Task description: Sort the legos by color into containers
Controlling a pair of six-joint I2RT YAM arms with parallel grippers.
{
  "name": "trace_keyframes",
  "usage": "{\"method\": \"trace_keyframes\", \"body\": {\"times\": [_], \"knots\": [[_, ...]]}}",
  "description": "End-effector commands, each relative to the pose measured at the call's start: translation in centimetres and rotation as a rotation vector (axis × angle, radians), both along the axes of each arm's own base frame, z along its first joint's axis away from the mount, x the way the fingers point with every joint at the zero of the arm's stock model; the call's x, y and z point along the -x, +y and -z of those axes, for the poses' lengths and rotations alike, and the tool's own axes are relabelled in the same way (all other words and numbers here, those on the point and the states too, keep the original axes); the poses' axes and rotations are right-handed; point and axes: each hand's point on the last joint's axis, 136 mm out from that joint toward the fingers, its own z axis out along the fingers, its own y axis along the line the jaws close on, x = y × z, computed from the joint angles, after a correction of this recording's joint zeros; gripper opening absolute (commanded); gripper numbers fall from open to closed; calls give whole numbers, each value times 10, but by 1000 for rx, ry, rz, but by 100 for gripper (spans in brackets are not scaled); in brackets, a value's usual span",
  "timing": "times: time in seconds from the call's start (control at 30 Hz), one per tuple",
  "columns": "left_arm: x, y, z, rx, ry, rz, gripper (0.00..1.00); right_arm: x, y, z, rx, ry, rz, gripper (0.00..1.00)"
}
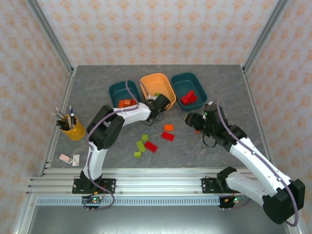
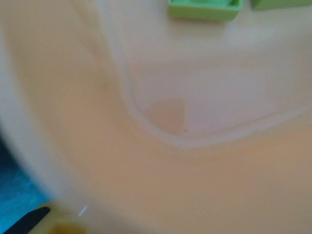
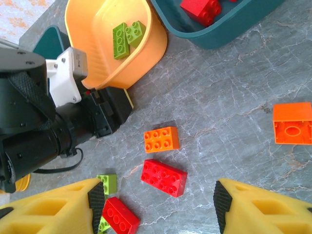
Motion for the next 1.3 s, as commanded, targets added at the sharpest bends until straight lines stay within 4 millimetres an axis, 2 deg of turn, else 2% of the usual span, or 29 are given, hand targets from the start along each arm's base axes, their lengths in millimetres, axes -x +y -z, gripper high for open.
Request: {"method": "trace_keyframes", "body": {"times": [0.0,0.17,0.23,0.33,0.47,0.57,0.63,0.77,1.0,1.27], "knots": [[19,0,-40,23,-33,-5,34,-13,2,-36,-38,-93,14,63],[33,3,-97,68,-23,-18,35,-25,6,-67,-59,-152,27,63],[29,1,-118,79,-17,-12,35,-31,6,-78,-62,-175,35,62],[14,-2,-139,98,-3,-19,34,-42,6,-84,-41,-174,58,62],[-16,-6,-128,105,60,-58,34,-60,13,-87,-5,-153,46,62],[-36,-8,-116,111,128,-93,32,-75,9,-90,-7,-133,70,62],[-45,-8,-106,108,170,-116,31,-87,7,-80,1,-80,81,62],[-59,-14,-84,163,206,-147,31,-100,5,-79,9,-47,81,62],[-74,-32,-58,233,225,-121,31,-97,7,-66,3,-3,70,62],[-71,-36,-42,242,265,-110,34,-88,5,-51,0,32,76,62]]}}
